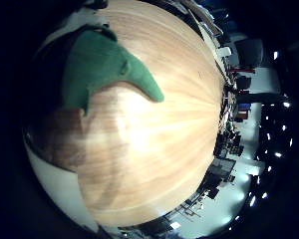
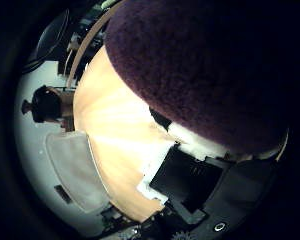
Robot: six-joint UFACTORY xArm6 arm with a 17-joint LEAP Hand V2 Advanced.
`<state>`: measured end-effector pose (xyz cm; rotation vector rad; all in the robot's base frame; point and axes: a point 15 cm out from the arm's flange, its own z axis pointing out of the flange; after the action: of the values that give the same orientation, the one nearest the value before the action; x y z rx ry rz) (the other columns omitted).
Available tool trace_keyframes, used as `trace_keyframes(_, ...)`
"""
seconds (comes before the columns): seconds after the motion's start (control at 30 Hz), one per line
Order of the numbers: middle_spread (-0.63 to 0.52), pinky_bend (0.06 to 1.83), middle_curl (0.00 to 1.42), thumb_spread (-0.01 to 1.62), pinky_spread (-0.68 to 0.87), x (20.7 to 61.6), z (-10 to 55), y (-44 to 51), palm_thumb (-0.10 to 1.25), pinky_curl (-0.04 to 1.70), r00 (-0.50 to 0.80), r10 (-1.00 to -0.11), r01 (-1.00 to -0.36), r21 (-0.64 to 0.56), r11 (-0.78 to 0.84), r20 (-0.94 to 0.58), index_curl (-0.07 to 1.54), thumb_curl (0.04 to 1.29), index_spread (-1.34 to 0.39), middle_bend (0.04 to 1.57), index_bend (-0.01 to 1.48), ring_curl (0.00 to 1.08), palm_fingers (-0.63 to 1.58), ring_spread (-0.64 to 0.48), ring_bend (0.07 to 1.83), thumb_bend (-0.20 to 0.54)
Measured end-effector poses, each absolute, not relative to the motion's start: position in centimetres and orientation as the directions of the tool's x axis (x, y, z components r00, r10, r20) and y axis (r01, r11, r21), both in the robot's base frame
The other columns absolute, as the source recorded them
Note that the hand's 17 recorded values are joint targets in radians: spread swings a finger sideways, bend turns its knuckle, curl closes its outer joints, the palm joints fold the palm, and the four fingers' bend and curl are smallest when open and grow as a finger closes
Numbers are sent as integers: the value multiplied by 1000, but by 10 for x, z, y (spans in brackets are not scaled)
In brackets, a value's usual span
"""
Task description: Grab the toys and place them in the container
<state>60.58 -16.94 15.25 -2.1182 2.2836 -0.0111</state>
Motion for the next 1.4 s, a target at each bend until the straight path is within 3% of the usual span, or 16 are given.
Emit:
trace_keyframes(0.13, -352, 1086, 500, 1017, -399, 610, 149, -170, 384, 388, -76, -997, -996, -35, 76, -14, 264, 289, -540, 556, 252, 433, 1233, -368, 982, -17)
trace_keyframes(0.3, -329, 1027, 591, 1048, -457, 609, 146, -170, 406, 387, -80, -997, -996, -32, 81, -20, 399, 283, -513, 811, 519, 475, 1437, -310, 1066, -21)
trace_keyframes(0.47, -286, 1060, 622, 1087, -439, 609, 144, -170, 442, 415, -84, -996, -996, -32, 84, -24, 519, 279, -433, 929, 777, 501, 1448, -275, 1138, -14)
trace_keyframes(0.6, -261, 1107, 635, 1116, -407, 607, 150, -171, 473, 446, -92, -995, -995, -32, 93, -33, 573, 277, -378, 1005, 896, 515, 1414, -259, 1185, -11)
trace_keyframes(0.9, -221, 1173, 636, 1171, -365, 595, 174, -171, 592, 498, -107, -993, -994, -15, 108, -56, 611, 281, -307, 1114, 1004, 531, 1342, -235, 1267, -4)
trace_keyframes(1.13, -206, 1186, 622, 1231, -356, 586, 201, -163, 723, 516, -107, -990, -994, -14, 109, -92, 612, 303, -292, 1152, 1034, 530, 1322, -230, 1297, 24)
trace_keyframes(1.4, -199, 1194, 605, 1271, -344, 570, 225, -146, 797, 535, -104, -984, -995, 21, 102, -143, 606, 330, -284, 1182, 1052, 525, 1310, -220, 1317, 8)
